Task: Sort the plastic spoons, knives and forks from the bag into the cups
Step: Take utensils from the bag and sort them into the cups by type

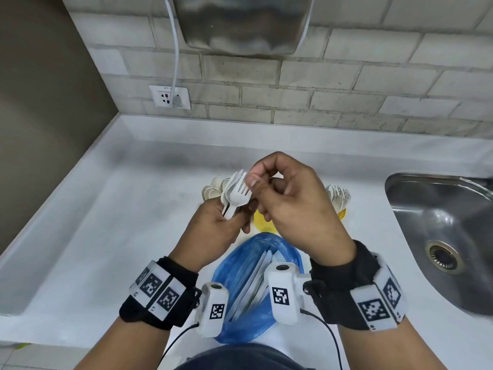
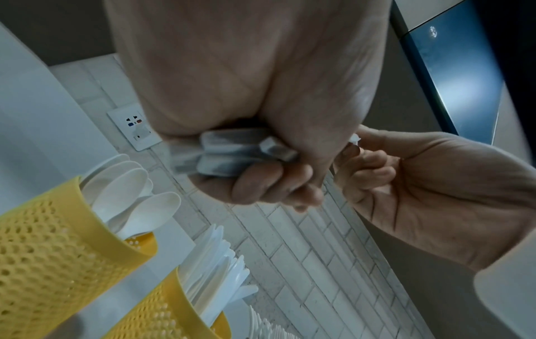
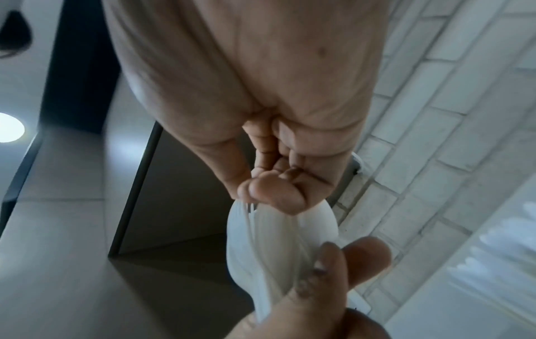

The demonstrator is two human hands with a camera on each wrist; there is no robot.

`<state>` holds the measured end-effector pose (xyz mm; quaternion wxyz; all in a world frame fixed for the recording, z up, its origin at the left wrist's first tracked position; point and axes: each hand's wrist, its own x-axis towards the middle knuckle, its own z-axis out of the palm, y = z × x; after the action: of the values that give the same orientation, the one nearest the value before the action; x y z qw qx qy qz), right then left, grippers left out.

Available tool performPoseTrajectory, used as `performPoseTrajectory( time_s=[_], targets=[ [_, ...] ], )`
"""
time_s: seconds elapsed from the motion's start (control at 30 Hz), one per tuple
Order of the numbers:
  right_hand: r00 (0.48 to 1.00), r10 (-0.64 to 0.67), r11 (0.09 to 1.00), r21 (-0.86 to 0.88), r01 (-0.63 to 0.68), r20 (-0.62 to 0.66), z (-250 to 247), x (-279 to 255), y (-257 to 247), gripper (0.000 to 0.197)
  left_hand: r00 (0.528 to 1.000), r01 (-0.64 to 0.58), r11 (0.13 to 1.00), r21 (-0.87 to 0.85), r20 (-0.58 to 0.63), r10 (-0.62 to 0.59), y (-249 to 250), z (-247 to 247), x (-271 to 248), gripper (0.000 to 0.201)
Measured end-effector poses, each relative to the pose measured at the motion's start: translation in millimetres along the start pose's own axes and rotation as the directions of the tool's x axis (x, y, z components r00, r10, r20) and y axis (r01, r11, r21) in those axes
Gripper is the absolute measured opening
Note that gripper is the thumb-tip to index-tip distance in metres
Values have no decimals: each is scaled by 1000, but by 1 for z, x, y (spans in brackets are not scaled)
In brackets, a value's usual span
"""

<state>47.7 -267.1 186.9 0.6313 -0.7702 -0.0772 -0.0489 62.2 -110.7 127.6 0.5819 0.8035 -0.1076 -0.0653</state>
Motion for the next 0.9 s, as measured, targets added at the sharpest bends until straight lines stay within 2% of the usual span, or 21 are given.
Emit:
performPoseTrajectory(
  time_s=[0.1,0.2,0.23,0.3,0.4,0.57,0.67,0.77,0.83,0.9],
  targets=[
    [998,42,983,179,-35,-35,-6,2,0,10,999,-18,1000,15,-25,19,-3,0,1,42],
    [995,79,947,316,-58,-53,-8,3,1,8,999,-28,1000,5,-16,28,-4,1,1,33],
    [996,80,952,301,-64,-40,-7,2,2,7,999,-28,1000,9,-18,29,-5,2,2,29],
    [998,66,984,165,-65,0,-5,-1,6,7,999,-25,1000,8,-31,26,-5,2,2,28],
    [1000,3,998,57,-3,4,-3,-4,13,9,999,-36,999,-16,-26,35,-5,4,2,24],
    [982,-95,966,224,131,-165,-12,1,7,6,999,-44,999,-22,-11,44,-6,3,1,22],
    [961,-140,879,417,231,-238,-25,5,-1,6,999,-33,999,-13,-3,33,-8,4,0,21],
    [943,-136,687,657,310,-303,-40,5,-11,11,1000,-28,999,-15,-2,28,-9,4,0,23],
    [926,-145,572,734,366,-349,-47,3,-16,12,999,-33,999,12,-4,33,-10,4,1,24],
    [910,-131,566,724,394,-392,-46,2,-16,11,999,-32,998,48,-23,33,-11,5,2,24]
  ],
)
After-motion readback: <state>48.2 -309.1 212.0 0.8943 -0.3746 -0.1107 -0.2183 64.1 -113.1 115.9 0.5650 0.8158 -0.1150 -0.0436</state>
